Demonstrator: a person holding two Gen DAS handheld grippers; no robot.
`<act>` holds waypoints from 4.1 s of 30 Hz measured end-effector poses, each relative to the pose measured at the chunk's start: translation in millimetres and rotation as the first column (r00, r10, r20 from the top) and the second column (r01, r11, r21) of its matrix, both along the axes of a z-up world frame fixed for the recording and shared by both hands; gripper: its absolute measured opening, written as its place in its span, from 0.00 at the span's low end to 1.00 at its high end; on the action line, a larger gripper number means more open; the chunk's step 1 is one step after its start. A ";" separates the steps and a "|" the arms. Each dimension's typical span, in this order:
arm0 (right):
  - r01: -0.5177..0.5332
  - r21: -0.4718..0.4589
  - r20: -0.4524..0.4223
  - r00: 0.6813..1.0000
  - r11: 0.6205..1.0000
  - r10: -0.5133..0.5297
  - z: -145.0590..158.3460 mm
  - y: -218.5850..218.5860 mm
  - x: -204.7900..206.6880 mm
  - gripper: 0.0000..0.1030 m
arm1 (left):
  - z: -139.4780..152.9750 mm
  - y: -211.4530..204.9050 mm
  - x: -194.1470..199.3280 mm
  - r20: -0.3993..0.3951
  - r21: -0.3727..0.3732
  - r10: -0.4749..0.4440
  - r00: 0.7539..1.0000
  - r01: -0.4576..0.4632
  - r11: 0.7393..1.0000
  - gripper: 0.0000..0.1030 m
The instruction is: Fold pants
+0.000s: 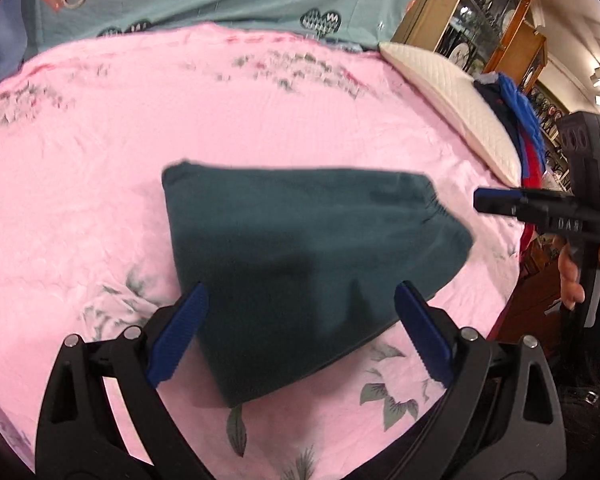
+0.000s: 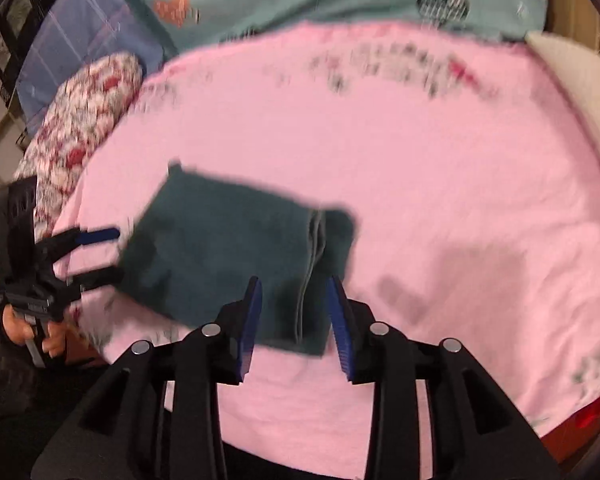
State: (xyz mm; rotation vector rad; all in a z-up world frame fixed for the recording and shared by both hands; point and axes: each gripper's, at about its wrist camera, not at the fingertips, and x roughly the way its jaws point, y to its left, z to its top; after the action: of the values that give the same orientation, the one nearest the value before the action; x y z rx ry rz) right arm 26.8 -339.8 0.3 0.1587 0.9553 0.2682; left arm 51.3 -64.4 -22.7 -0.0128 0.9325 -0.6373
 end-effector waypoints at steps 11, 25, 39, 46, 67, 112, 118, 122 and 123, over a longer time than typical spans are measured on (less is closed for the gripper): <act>0.054 0.044 -0.136 0.990 0.998 -0.047 -77.4 19.4 75.3 0.00 | -51.0 -36.0 -15.5 -0.030 0.240 -0.095 0.995 0.100 0.966 0.94; 0.120 0.173 -0.086 0.991 0.977 -0.107 -59.9 -42.1 30.2 0.79 | -27.7 56.5 48.4 -0.181 -0.174 0.052 0.982 -0.084 0.981 0.98; 0.028 0.311 -0.225 0.973 0.950 0.045 -80.8 -13.0 35.6 0.56 | -54.4 19.2 72.3 -0.227 -0.090 0.049 0.973 -0.071 0.993 0.98; 0.038 0.367 -0.240 0.969 0.929 0.055 -83.4 -16.8 44.6 0.55 | -55.9 39.8 87.1 -0.254 -0.133 0.114 0.960 -0.151 0.979 0.98; -0.016 0.400 -0.148 0.986 0.916 0.082 -65.0 -12.0 36.3 0.23 | -55.0 32.4 81.0 -0.355 -0.198 0.037 0.934 -0.114 0.973 0.24; 0.080 0.131 0.125 0.988 0.988 -0.096 6.6 54.8 408.7 0.43 | 24.5 98.9 396.5 0.091 0.074 0.347 0.933 -0.354 0.932 0.77; 0.114 0.043 -0.070 0.991 0.993 -0.110 -33.9 89.1 458.9 0.40 | -30.4 44.1 412.3 0.028 0.323 0.356 0.934 -0.346 0.881 0.78; 0.121 0.107 -0.012 0.993 0.987 -0.121 -13.4 83.2 443.0 0.39 | -17.4 58.1 402.8 0.006 0.256 0.386 0.922 -0.375 0.891 0.77; 0.094 0.117 0.040 0.994 0.989 -0.099 3.7 81.7 427.8 0.39 | -5.0 62.0 394.7 0.026 0.233 0.394 0.919 -0.389 0.891 0.77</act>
State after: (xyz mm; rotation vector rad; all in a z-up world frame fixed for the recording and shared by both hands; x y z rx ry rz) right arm 454.6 -258.2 3.9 0.3023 0.8846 0.2363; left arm 446.0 -2.4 -27.7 0.0027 0.9869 -0.1495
